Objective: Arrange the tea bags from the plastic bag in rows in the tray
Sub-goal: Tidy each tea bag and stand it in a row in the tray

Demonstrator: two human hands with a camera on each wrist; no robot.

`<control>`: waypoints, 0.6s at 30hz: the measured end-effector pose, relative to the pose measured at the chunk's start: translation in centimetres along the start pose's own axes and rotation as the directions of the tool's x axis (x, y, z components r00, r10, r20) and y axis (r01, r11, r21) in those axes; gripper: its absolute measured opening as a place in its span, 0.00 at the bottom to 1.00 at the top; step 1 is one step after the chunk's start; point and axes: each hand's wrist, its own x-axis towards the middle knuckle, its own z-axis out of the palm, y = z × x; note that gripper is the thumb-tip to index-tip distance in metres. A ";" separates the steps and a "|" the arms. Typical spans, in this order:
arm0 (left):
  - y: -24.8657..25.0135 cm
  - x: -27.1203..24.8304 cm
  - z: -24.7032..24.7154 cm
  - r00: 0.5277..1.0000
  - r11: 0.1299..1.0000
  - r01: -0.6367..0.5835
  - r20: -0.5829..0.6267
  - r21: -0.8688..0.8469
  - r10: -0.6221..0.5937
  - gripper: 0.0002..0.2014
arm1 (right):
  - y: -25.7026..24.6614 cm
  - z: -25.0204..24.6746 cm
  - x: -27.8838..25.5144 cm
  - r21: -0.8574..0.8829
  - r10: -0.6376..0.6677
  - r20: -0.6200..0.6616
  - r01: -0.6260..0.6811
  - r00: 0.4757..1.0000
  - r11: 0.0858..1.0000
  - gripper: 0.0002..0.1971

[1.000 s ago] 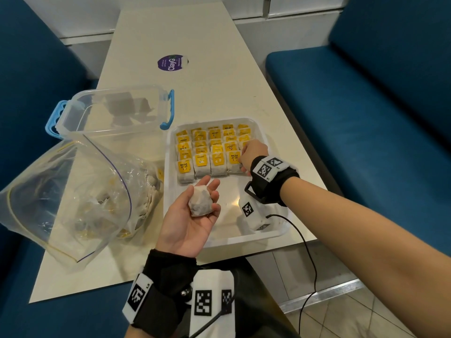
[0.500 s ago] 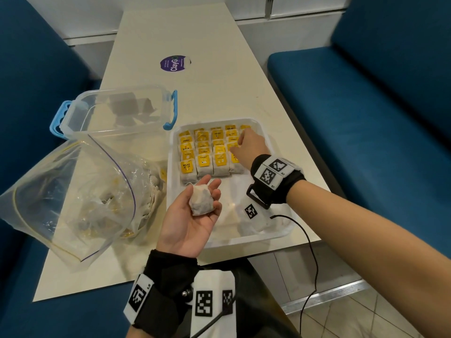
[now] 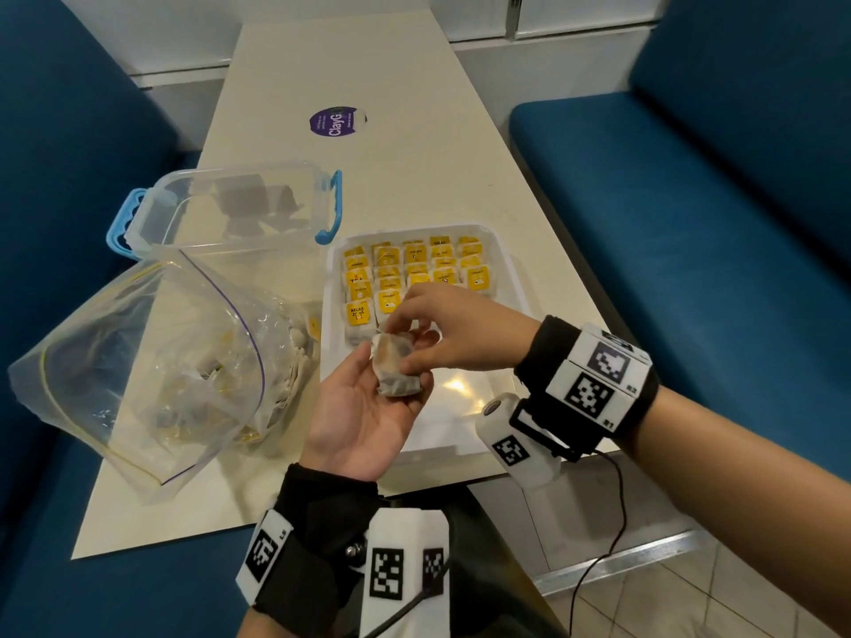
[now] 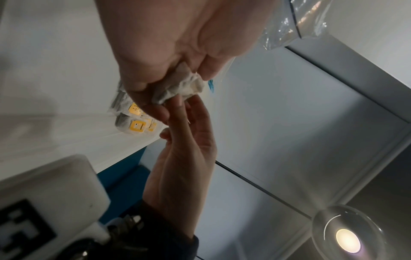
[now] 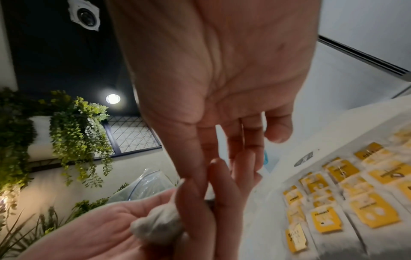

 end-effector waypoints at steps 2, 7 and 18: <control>-0.1 0.0 0.1 1.000 1.000 0.002 0.004 -0.013 -0.002 0.19 | 0.1 0.1 -0.2 0.070 -0.006 -0.046 0.009 0.999 0.997 0.13; -0.2 0.1 0.2 1.000 1.000 0.008 0.000 -0.016 -0.008 0.17 | 0.3 0.0 -0.7 0.226 0.005 -0.244 0.052 0.970 0.973 0.07; -0.6 0.6 0.1 0.988 0.991 -0.122 -0.092 0.054 0.127 0.10 | -0.1 0.5 -1.7 0.438 0.138 -0.256 -0.012 0.957 0.899 0.10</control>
